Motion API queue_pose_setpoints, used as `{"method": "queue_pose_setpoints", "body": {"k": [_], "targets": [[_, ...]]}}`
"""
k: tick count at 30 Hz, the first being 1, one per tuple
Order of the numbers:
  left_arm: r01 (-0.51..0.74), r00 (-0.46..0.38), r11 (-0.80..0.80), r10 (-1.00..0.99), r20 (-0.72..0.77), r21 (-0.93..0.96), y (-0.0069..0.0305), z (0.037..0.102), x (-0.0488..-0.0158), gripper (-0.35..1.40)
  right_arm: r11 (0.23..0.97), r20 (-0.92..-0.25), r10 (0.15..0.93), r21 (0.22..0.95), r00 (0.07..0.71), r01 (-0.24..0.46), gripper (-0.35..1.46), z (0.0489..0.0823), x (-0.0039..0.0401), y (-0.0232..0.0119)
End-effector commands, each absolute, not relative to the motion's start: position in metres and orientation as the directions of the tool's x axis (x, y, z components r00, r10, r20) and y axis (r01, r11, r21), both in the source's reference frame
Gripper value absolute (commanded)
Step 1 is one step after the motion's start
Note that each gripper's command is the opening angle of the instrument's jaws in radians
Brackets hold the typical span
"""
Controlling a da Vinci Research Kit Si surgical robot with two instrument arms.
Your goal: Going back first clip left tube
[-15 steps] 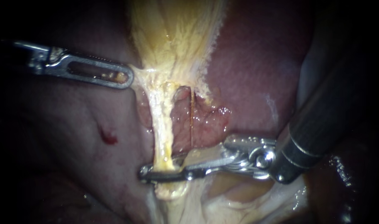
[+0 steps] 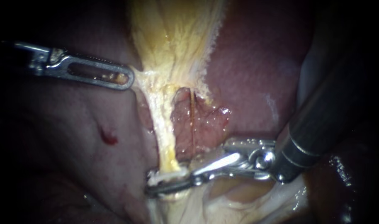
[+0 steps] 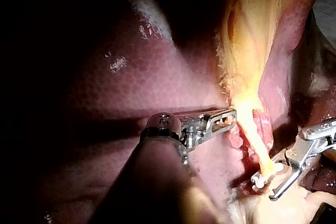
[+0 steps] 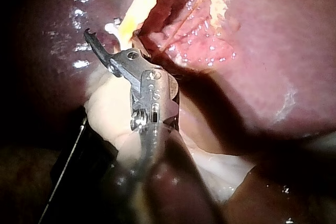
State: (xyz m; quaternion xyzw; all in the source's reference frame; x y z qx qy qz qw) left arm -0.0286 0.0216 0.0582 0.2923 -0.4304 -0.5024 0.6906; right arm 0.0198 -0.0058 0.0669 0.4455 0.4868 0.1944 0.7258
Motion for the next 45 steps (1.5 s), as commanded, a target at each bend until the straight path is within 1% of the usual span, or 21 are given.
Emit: {"method": "queue_pose_setpoints", "body": {"k": [1, 7, 13, 16, 19, 21, 26, 37, 45], "targets": [[0.442, 0.125, 0.324, -0.945, 0.301, 0.836, 0.0215, 0.0582, -0.0286, -0.35, 0.557, -0.562, 0.701, 0.816, 0.438, 0.155, 0.48, 0.0671, 0.0202, -0.0056], [0.445, 0.126, 0.325, -0.945, 0.301, 0.835, 0.0214, 0.0583, -0.0288, -0.35, 0.631, -0.636, 0.650, 0.757, 0.416, 0.171, 0.49, 0.0679, 0.0207, -0.0050], [0.446, 0.126, 0.325, -0.945, 0.301, 0.834, 0.0213, 0.0581, -0.0289, -0.35, 0.687, -0.683, 0.616, 0.709, 0.391, 0.157, 0.49, 0.0694, 0.0200, -0.0041], [0.446, 0.126, 0.325, -0.945, 0.301, 0.834, 0.0213, 0.0581, -0.0289, -0.35, 0.727, -0.719, 0.584, 0.670, 0.378, 0.150, 0.50, 0.0699, 0.0198, -0.0035], [0.448, 0.124, 0.325, -0.945, 0.302, 0.833, 0.0212, 0.0582, -0.0290, -0.35, 0.735, -0.724, 0.580, 0.663, 0.374, 0.144, 0.50, 0.0702, 0.0193, -0.0032], [0.448, 0.124, 0.325, -0.945, 0.302, 0.833, 0.0212, 0.0582, -0.0289, -0.35, 0.744, -0.735, 0.567, 0.651, 0.372, 0.152, 0.50, 0.0701, 0.0187, -0.0031], [0.448, 0.124, 0.325, -0.945, 0.302, 0.833, 0.0211, 0.0582, -0.0289, -0.35, 0.762, -0.758, 0.541, 0.625, 0.364, 0.169, 0.50, 0.0688, 0.0163, -0.0024], [0.448, 0.124, 0.325, -0.945, 0.302, 0.833, 0.0211, 0.0581, -0.0289, -0.35, 0.811, -0.800, 0.495, 0.566, 0.339, 0.150, 0.50, 0.0648, 0.0084, 0.0012], [0.448, 0.124, 0.325, -0.945, 0.302, 0.833, 0.0211, 0.0581, -0.0289, -0.35, 0.834, -0.817, 0.473, 0.536, 0.330, 0.131, 0.50, 0.0620, 0.0050, 0.0036]]}}
